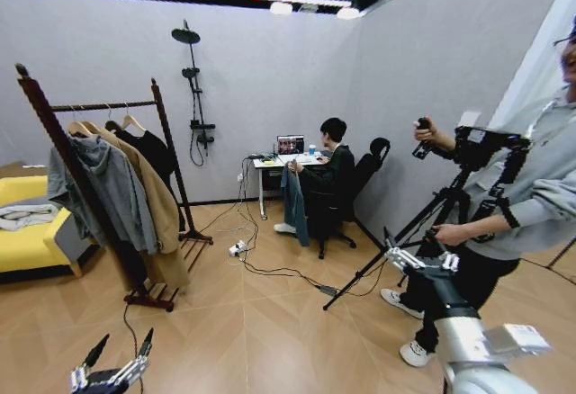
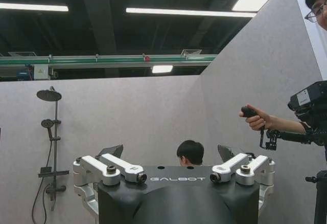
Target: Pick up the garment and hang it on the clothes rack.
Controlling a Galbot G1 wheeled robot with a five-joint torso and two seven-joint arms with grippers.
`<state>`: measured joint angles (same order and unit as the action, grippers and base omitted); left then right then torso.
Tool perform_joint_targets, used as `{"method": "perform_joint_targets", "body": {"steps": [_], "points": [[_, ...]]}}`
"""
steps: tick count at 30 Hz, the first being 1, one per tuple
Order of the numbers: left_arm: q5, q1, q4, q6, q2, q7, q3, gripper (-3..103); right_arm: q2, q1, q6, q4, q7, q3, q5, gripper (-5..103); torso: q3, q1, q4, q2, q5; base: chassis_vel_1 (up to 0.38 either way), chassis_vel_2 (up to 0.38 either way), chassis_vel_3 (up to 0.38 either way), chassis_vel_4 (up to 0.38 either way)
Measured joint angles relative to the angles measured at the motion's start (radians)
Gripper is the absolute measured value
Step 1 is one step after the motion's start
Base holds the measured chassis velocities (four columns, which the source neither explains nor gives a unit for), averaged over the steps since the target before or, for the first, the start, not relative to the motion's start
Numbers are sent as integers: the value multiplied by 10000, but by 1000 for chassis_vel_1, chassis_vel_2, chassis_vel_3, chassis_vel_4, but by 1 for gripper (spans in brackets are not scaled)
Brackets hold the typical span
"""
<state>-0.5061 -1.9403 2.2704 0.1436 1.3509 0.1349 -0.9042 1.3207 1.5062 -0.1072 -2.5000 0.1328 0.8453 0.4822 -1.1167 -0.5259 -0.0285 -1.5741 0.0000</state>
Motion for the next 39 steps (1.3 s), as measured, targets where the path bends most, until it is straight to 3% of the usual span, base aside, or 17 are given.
{"method": "perform_joint_targets", "body": {"steps": [5, 7, 8, 10, 11, 13, 17, 19, 23, 27, 33, 39], "points": [[0, 0, 0, 0, 0, 0, 0, 100, 8, 18, 87, 92, -78, -18, -108, 100, 0, -1, 0, 0, -2, 0, 0, 0, 0], [0, 0, 0, 0, 0, 0, 0, 100, 134, 202, 431, 940, -794, -165, -781, 100, 0, -1, 0, 0, 2, 0, 0, 0, 0], [0, 0, 0, 0, 0, 0, 0, 100, 134, 202, 431, 940, -794, -165, -781, 100, 0, -1, 0, 0, 2, 0, 0, 0, 0], [0, 0, 0, 0, 0, 0, 0, 100, 299, 442, 851, 2011, -1728, -350, -1640, 100, 0, 0, 0, 0, 3, 0, 0, 0, 0], [0, 0, 0, 0, 0, -2, -1, 100, 285, 485, 839, 2215, -1863, -343, -1543, 100, -1, 0, -2, 0, 15, 0, 0, 0, 0], [0, 0, 0, 0, 0, 1, 1, 100, 196, 463, 720, 2170, -1807, -266, -1210, 100, 0, -1, 0, 0, -7, 0, 0, 0, 0], [0, 0, 0, 0, 0, -1, 0, 100, 64, 419, 396, 1962, -1527, -244, -746, 100, 0, 0, 0, 0, 0, 0, 0, 0, 0], [0, 0, 0, 0, 0, 0, 1, 100, -100, 225, -250, 1620, -792, -219, -635, 100, 0, 0, -1, 0, 0, 0, 0, 0, 0], [0, 0, 0, 0, 0, 0, 0, 100, -349, -39, -670, 1155, -312, -81, -381, 100, 0, -1, 2, 0, -2, 0, 0, 0, 0], [0, 0, 0, 0, 0, 0, 1, 100, -306, 308, -526, 1379, -519, -135, -379, 100, 0, -1, 1, 0, -5, 0, 0, 0, 0], [0, 0, 0, 0, 0, 0, 0, 100, 8, 904, 455, 2559, -1086, -647, -1107, 100, 0, 0, -1, -1, 3, 0, 0, 0, 0], [0, 0, 0, 0, 0, 0, 1, 100, -126, 708, 260, 2361, -972, -566, -734, 100, 0, 0, 1, -1, -2, 0, 0, 0, 0]]}}
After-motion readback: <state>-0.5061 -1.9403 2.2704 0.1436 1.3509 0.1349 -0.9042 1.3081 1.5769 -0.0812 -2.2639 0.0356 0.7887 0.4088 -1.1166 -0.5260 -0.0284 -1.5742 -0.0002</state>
